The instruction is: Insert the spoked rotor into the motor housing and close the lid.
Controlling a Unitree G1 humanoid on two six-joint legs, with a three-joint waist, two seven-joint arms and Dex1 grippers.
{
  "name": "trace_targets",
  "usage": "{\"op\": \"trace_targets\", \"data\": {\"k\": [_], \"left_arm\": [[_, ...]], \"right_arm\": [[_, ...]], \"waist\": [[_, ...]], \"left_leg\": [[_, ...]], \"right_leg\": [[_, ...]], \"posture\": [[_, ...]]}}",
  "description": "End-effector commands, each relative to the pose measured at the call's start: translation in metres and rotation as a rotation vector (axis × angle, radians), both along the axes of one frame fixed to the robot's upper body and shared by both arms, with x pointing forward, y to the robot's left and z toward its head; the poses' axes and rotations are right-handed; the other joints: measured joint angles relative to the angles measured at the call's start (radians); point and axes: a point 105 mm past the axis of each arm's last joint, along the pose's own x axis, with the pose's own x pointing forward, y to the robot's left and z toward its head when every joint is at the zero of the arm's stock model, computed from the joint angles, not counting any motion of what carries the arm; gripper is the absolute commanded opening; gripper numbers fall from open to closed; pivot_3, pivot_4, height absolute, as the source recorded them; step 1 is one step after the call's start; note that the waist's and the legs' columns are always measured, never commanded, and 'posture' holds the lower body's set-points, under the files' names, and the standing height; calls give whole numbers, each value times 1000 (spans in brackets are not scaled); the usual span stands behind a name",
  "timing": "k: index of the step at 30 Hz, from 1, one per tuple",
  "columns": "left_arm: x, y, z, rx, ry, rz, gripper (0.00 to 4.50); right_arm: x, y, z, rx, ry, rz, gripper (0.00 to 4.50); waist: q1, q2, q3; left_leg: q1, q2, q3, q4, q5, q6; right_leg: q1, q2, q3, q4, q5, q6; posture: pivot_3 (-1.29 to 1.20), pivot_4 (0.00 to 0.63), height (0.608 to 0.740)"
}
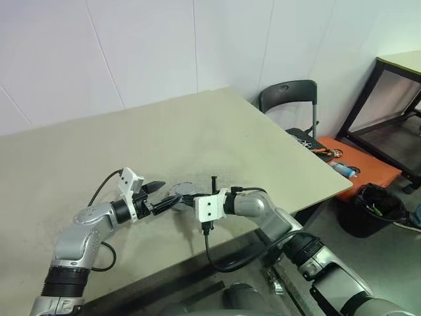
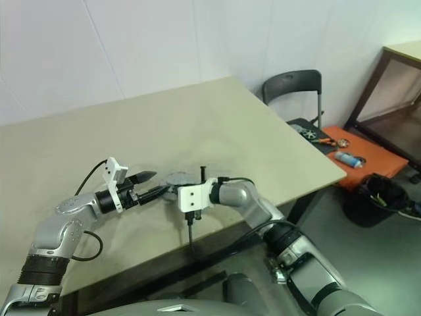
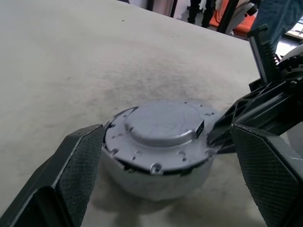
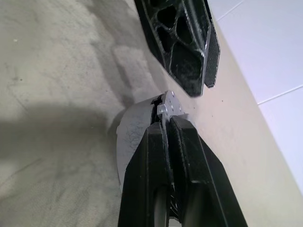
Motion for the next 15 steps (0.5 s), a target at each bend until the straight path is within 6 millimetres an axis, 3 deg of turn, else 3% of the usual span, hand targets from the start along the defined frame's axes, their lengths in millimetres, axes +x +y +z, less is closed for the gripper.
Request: {"op": "trace_targets", "data": {"k": [1,3,9,15], "left_arm": [[5,4,15,4,-59,8,4500],[6,3,16,4,-60,5,4500],[5,2,15,3,-59,3,4500],[5,5,12,4,-56,11,4500]], "right_arm": [[5,-16,-22,-71,22,-65,825],[1,-15,-30,-120,39,-52,1395],[-7,-21,-33,-173,42,20,1395],[-16,-17,-7,-142,-73,150,1395]], "waist": [[11,-1,1],[13,-1,1],[16,-2,1],[24,-1,2]], "left_leg": [[0,0,0,0,0,0],[-1,-1,1,-1,0,0],[-1,-3,1,-1,0,0],[-3,-5,0,-3,0,0]], "right_leg": [[0,0,0,0,0,0],[-2,-1,0,0,0,0],[-1,-4,0,-1,0,0],[-2,-7,-1,-4,0,0]], "posture": [[0,0,740],[0,0,740],[0,0,740],[0,0,740]]}}
